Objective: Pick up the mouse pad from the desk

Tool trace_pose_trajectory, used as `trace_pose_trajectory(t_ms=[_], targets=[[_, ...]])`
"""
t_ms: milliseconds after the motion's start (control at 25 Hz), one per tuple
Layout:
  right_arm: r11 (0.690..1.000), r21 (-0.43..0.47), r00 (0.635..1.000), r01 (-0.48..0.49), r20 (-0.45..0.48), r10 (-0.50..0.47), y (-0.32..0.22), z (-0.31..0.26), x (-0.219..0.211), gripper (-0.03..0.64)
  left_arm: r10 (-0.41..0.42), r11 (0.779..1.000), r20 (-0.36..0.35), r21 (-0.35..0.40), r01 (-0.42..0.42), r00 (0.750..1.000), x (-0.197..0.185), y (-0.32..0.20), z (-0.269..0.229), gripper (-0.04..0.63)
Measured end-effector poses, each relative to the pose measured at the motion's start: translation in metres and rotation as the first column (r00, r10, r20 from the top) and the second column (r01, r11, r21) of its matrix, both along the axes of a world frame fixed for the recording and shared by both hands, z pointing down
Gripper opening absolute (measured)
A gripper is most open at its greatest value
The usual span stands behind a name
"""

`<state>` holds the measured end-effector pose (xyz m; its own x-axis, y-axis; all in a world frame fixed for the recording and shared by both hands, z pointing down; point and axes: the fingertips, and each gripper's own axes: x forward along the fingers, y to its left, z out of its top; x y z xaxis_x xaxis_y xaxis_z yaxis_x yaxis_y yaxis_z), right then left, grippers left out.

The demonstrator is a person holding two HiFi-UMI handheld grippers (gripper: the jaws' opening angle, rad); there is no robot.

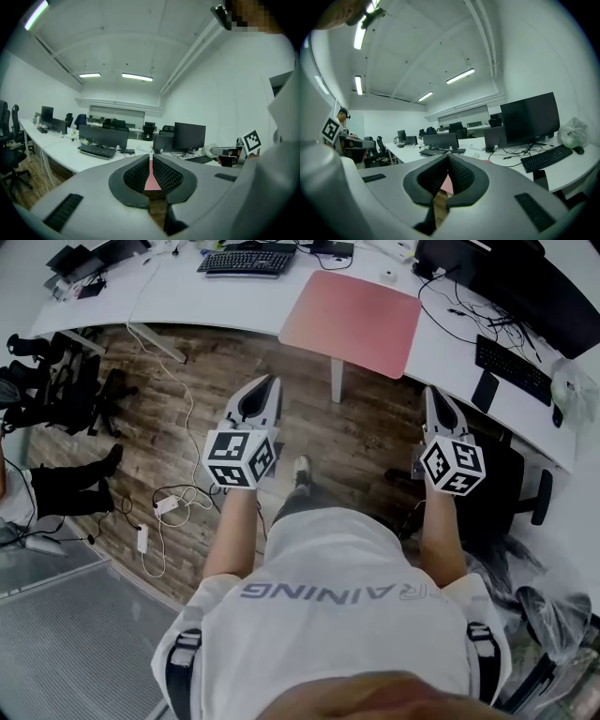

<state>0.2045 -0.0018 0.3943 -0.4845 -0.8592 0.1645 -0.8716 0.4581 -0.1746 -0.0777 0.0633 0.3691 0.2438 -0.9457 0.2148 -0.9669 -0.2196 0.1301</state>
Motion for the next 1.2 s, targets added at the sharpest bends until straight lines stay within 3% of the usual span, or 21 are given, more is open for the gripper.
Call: trace_pose_trajectory(t_ms=[800,1200], targets=[[0.991,0.011,0.987,-0.136,-0.088,0.136,-0.081,-0.01,-0.099,0.023,0.181,0.983,-0.06,-0.014,-0.182,0.982,-0.098,-0.135,0.014,0.046],[0.979,-0.025,0.976,-0.201,-0.093,0.198,-0.106,0.012,-0.111,0.023,0.238,0.969,-0.055,-0.048,-0.241,0.97,-0.114,-0.18,0.031,0.046]])
